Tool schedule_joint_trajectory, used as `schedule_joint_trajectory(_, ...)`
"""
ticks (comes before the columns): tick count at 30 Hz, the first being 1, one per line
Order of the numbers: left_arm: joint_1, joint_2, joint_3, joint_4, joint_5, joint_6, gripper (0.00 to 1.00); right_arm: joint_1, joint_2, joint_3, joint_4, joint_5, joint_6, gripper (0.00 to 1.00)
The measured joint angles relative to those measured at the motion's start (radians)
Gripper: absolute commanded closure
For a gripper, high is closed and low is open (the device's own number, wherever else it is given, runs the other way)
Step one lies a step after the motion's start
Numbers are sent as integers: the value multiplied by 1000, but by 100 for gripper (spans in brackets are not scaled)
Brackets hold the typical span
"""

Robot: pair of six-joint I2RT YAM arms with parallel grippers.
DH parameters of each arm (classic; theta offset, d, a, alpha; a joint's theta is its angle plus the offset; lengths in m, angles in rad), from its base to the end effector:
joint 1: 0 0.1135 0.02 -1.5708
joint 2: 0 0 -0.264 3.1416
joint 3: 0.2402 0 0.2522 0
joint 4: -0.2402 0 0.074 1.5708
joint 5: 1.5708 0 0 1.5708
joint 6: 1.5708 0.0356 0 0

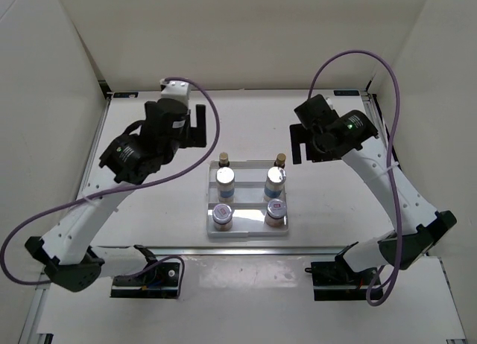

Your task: Organize the condiment bottles

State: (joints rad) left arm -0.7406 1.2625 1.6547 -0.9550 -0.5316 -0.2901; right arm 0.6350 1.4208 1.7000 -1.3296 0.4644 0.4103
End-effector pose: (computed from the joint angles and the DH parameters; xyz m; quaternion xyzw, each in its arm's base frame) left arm 0.1833 -0.1431 0.4583 0.0651 0.8519 -0.0295 0.5188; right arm 0.2124 0.1367 0.4079 -0.0466 0.9411 -0.0677 0.3279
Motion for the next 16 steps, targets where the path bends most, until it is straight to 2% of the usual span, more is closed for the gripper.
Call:
schedule_joint_trajectory(7, 132, -161, -310, 114, -151, 49, 0, -21, -48, -44, -7, 39, 3, 0)
schedule_joint_trajectory(16, 159, -392, -584, 203, -179, -148, 0, -50, -26, -47, -6, 88, 11, 0)
